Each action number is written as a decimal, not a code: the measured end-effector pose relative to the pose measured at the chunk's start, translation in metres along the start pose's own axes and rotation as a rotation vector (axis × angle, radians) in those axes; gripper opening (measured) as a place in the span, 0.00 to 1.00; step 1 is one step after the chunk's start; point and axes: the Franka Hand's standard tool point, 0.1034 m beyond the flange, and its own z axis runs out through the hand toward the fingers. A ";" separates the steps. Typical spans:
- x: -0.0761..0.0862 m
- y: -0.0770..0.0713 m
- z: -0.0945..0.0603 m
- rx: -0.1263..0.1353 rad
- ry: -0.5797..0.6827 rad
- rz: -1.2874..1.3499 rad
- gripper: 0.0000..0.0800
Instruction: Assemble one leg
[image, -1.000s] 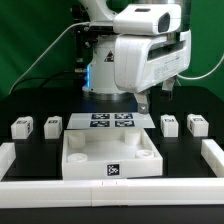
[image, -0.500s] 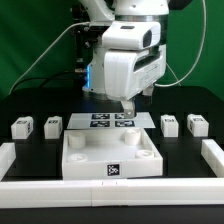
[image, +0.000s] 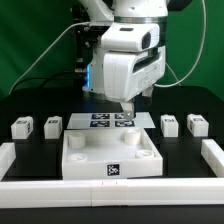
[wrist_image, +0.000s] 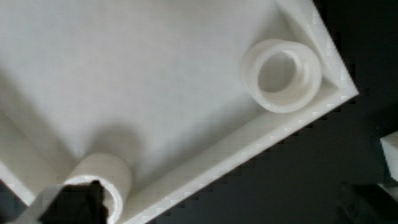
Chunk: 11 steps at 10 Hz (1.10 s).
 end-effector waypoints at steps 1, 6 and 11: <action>-0.006 -0.005 0.003 0.006 -0.003 -0.058 0.81; -0.037 -0.036 0.010 0.037 -0.030 -0.217 0.81; -0.038 -0.035 0.011 0.039 -0.030 -0.221 0.81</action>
Offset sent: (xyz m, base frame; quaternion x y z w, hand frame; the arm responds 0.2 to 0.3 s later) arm -0.0334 -0.0092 0.0057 -0.0198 -0.0070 -0.1835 0.9828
